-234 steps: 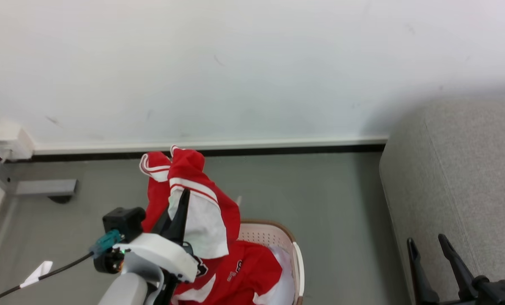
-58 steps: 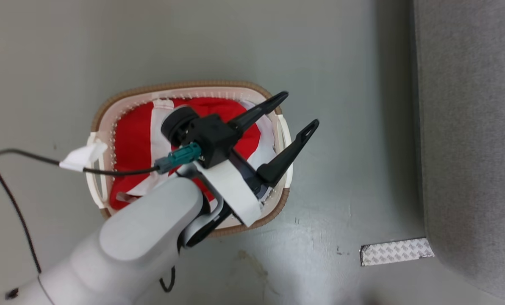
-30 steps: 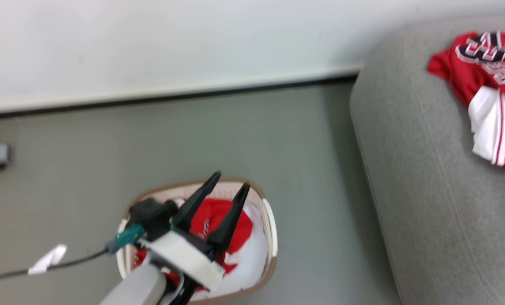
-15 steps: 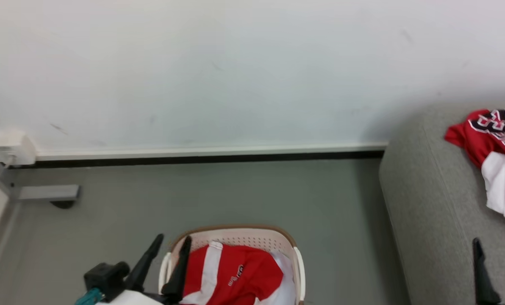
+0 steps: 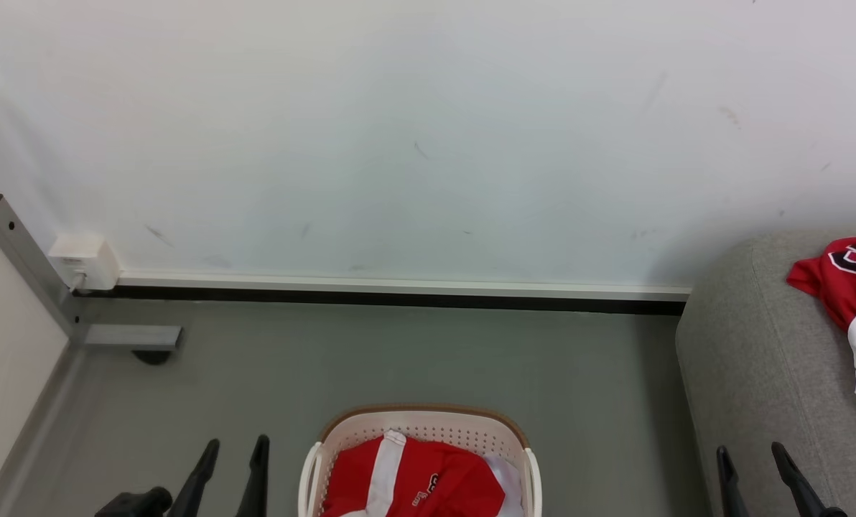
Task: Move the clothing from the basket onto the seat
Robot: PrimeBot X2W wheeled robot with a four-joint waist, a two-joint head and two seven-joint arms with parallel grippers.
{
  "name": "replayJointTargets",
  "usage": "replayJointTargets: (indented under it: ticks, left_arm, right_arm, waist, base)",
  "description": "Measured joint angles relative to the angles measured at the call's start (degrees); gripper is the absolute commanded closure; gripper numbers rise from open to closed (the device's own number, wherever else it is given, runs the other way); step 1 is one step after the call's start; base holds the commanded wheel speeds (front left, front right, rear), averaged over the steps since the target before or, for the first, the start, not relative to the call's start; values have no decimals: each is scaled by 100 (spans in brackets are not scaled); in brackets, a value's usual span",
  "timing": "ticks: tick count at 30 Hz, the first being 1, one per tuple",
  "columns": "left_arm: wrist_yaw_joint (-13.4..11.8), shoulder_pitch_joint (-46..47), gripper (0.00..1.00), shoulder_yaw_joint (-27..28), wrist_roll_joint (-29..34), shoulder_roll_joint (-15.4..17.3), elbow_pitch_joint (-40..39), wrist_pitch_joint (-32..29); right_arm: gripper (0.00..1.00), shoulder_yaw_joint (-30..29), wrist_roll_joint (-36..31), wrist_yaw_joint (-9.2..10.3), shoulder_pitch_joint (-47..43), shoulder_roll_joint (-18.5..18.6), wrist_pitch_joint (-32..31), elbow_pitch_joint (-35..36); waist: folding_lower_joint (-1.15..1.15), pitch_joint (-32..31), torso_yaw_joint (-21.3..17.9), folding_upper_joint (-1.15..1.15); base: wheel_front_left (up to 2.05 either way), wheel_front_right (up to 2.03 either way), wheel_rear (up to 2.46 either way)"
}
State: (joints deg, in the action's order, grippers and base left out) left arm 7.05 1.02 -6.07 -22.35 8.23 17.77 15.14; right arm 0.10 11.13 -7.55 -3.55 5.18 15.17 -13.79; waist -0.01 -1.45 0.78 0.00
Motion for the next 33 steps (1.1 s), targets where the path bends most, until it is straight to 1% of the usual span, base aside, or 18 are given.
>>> replayJointTargets:
  ticks: [9, 16, 20, 23, 26, 33]
  left_arm:
    - [33, -67, 0, 166, 119, -137, 26, 0]
    - [33, -65, 0, 99, 118, -141, -23, 0]
    - [34, 38, 0, -79, 167, -101, 22, 0]
    - [43, 309, 0, -289, 255, -52, 108, 0]
    - [44, 753, 0, -644, 377, 15, 447, -56]
    - [31, 2185, 0, -1129, 846, 77, 1262, -760]
  right_arm:
    - [0, 53, -31, 0, -25, -79, 0, -8]
    - [0, 82, -30, -1, -13, -91, 0, 16]
    - [0, 135, -25, -1, 28, -76, 0, 62]
    - [0, 174, -12, -1, 143, -20, 0, 154]
    - [0, 145, 2, -1, 316, 24, 0, 265]
    - [0, 281, 88, 0, 914, 40, 0, 539]
  waist:
    - [0, -5, 53, 0]
    - [0, 56, 8, 0]
    - [1, 164, -100, 0]
    - [1, 340, -191, 0]
    - [1, 596, -290, 0]
    - [2, 1476, -545, 0]
  base:
    - [0, 0, 0]
    - [0, 0, 0]
    - [0, 0, 0]
    - [0, 0, 0]
    - [0, 0, 0]
    - [0, 0, 0]
